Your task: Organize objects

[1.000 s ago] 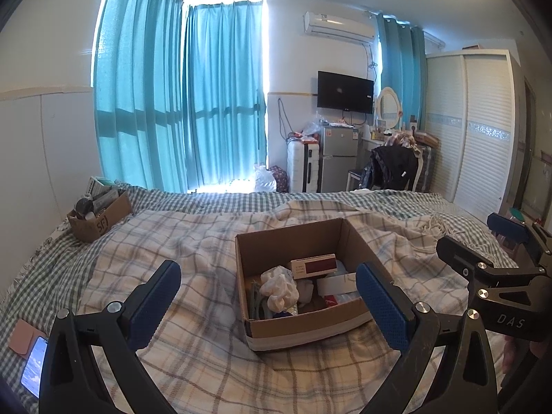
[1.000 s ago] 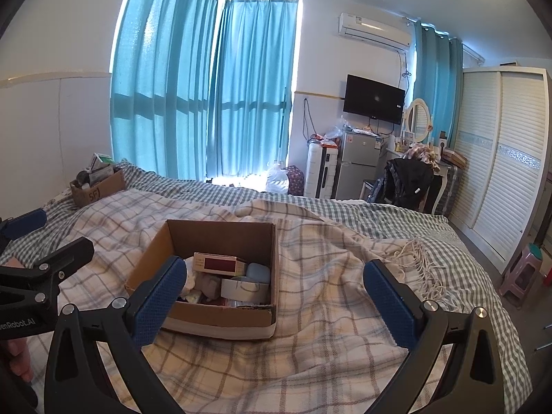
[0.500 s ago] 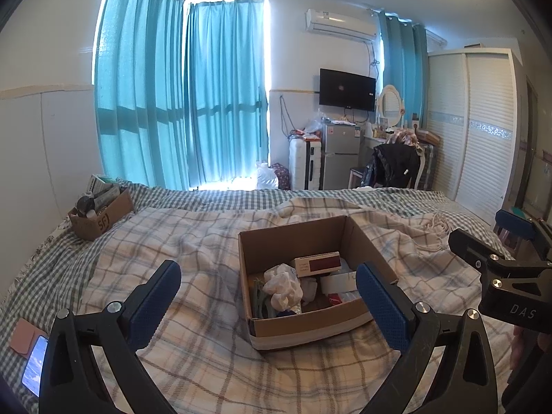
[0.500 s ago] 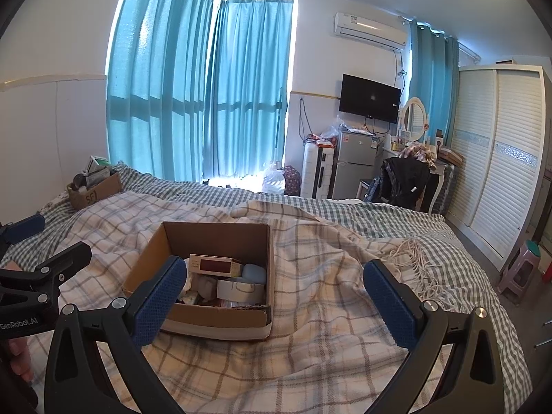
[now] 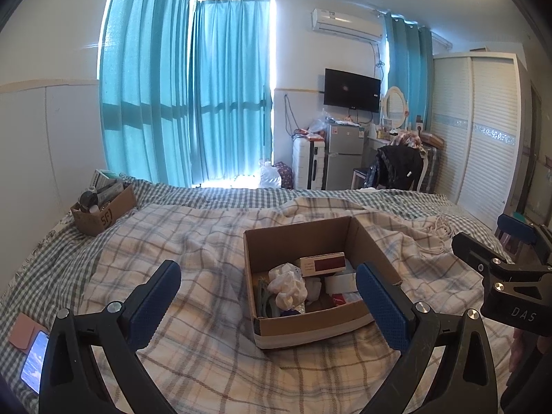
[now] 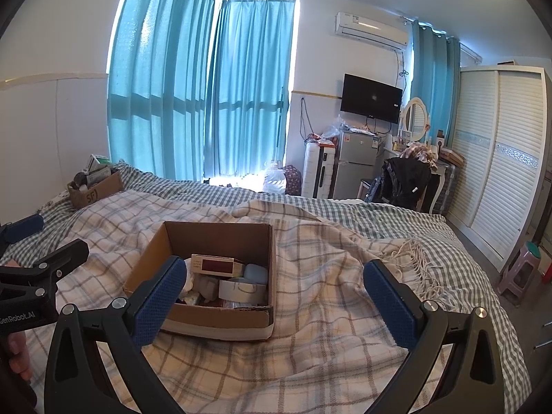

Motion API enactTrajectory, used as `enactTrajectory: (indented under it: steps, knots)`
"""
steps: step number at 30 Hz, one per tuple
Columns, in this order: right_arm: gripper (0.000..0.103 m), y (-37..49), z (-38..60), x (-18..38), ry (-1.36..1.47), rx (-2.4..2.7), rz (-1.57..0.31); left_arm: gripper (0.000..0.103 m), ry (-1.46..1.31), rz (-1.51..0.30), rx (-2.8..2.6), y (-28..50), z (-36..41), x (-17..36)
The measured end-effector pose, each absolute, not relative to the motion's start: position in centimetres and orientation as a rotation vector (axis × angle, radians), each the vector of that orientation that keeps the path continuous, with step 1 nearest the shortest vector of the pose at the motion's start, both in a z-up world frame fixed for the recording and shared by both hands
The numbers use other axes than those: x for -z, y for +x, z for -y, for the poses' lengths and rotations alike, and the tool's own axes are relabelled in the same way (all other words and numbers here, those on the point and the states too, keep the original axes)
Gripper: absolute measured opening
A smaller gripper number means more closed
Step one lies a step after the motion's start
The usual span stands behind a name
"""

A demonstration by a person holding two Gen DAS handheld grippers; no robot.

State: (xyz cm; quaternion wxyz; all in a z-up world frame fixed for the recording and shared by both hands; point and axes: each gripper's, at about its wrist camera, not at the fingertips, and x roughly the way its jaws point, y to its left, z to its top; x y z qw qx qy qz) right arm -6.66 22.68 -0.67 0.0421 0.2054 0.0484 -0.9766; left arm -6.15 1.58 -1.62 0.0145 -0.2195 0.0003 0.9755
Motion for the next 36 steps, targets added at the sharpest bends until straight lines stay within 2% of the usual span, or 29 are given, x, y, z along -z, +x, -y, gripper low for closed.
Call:
enactTrajectory:
  steps: [36]
  knots:
    - [0.103,-6.69,-22.4,1.24,0.66,2.983,-0.151,0.103,-0.7,-0.034,-3.051,-5.88,-2.05,1.58]
